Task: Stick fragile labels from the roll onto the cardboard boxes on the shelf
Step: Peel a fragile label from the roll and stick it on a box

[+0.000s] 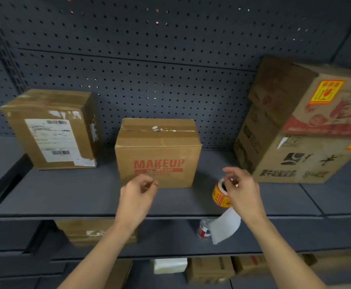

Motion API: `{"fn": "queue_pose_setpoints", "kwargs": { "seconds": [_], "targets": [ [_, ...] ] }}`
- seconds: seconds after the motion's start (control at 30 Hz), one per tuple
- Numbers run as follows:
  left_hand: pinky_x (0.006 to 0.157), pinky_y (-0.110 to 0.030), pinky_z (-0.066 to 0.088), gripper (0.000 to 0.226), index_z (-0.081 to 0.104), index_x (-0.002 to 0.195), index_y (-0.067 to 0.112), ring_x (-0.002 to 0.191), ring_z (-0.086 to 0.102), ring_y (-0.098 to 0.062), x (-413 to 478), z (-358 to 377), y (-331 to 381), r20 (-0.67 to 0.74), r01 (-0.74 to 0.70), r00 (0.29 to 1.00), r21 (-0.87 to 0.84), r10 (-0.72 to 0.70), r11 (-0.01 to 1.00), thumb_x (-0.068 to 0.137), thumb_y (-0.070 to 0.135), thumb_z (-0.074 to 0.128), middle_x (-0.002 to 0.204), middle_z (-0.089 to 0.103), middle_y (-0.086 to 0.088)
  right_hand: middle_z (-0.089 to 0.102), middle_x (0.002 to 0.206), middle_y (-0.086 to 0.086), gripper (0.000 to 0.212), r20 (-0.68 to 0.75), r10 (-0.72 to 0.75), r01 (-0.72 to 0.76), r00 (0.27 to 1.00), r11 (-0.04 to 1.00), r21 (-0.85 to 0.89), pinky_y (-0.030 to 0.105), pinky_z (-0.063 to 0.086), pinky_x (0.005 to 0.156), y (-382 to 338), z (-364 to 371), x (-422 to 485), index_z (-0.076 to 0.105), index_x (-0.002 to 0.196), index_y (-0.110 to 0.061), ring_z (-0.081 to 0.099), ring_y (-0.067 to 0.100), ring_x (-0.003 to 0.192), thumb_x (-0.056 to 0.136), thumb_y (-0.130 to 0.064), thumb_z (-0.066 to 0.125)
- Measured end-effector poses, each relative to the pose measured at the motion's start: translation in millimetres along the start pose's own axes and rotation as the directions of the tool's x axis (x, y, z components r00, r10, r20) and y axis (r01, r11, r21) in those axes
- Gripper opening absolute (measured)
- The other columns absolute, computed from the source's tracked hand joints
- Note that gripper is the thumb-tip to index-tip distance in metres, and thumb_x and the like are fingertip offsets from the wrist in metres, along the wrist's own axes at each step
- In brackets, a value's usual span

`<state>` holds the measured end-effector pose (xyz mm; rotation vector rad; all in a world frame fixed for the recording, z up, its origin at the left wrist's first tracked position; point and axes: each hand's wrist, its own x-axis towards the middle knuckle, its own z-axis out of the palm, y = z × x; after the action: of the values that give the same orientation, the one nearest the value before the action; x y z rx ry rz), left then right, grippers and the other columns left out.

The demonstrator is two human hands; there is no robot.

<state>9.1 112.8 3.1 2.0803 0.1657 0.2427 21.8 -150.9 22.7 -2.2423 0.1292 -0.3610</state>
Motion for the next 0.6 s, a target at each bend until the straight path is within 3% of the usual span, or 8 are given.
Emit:
{"fn": "queue_pose_setpoints", "kwargs": {
  "seconds": [0.07,0.2,0.27,0.37,0.5,0.6],
  "targets": [
    [0.074,-0.021,0.049,0.011,0.071,0.084,0.026,0.084,0.064,0.003,-3.9,17.3,8.3,0.128,-0.032,0.991,-0.028,0.035,0.999,0.093,0.023,0.067,0.084,0.072,0.016,0.065,0.108,0.004,0.027,-0.021,0.027,-0.028,0.999,0.998,-0.049,0.023,0.040,0.082,12.2,-8.4,-1.5,0.068,0.117,-0.019,0.058,0.013,0.095,0.098,-0.004,0.054],
    [0.076,-0.012,0.043,0.007,0.073,0.088,0.032,0.088,0.063,0.004,-16.2,55.5,28.0,0.356,-0.111,0.928,-0.017,0.110,0.994,0.092,0.032,0.067,0.091,0.071,0.024,0.060,0.113,0.007,0.035,-0.003,0.089,-0.089,0.996,0.992,-0.091,0.024,0.039,0.082,31.0,-21.7,-10.1,0.067,0.116,-0.015,0.057,0.015,0.089,0.092,0.006,0.053],
    [0.080,-0.017,0.044,0.012,0.074,0.093,0.032,0.093,0.062,0.003,-21.8,75.6,35.5,0.429,-0.156,0.892,0.005,0.139,0.988,0.091,0.041,0.067,0.097,0.072,0.022,0.056,0.112,0.005,0.038,0.013,0.101,-0.098,0.995,0.987,-0.130,0.025,0.039,0.082,40.0,-25.2,-15.6,0.066,0.120,-0.014,0.058,0.020,0.091,0.091,0.007,0.052],
    [0.088,-0.029,0.053,0.030,0.073,0.098,0.033,0.101,0.064,-0.002,-27.8,102.7,42.7,0.491,-0.179,0.862,0.060,0.127,0.982,0.084,0.058,0.064,0.103,0.073,0.018,0.058,0.109,0.001,0.040,0.047,0.116,-0.109,0.992,0.984,-0.138,0.031,0.046,0.088,51.2,-28.4,-21.5,0.064,0.122,-0.020,0.061,0.026,0.109,0.093,0.005,0.053],
    [0.084,-0.039,0.056,0.033,0.070,0.095,0.027,0.096,0.067,-0.009,-33.8,128.8,50.8,0.563,-0.156,0.821,0.063,0.094,0.986,0.081,0.057,0.067,0.094,0.074,0.011,0.073,0.107,-0.010,0.040,0.158,0.135,-0.133,0.978,0.991,-0.019,0.036,0.055,0.092,57.1,-28.2,-27.9,0.062,0.119,-0.037,0.068,0.008,0.104,0.089,-0.012,0.070],
    [0.085,-0.037,0.057,0.027,0.071,0.102,0.027,0.097,0.069,-0.008,-35.3,140.6,52.7,0.563,-0.132,0.823,0.055,0.078,0.990,0.083,0.046,0.072,0.097,0.075,0.010,0.075,0.096,-0.013,0.051,0.175,0.153,-0.161,0.973,0.986,0.033,0.022,0.056,0.085,58.7,-24.2,-29.9,0.056,0.115,-0.050,0.069,-0.005,0.092,0.085,-0.013,0.075]
  ]
}}
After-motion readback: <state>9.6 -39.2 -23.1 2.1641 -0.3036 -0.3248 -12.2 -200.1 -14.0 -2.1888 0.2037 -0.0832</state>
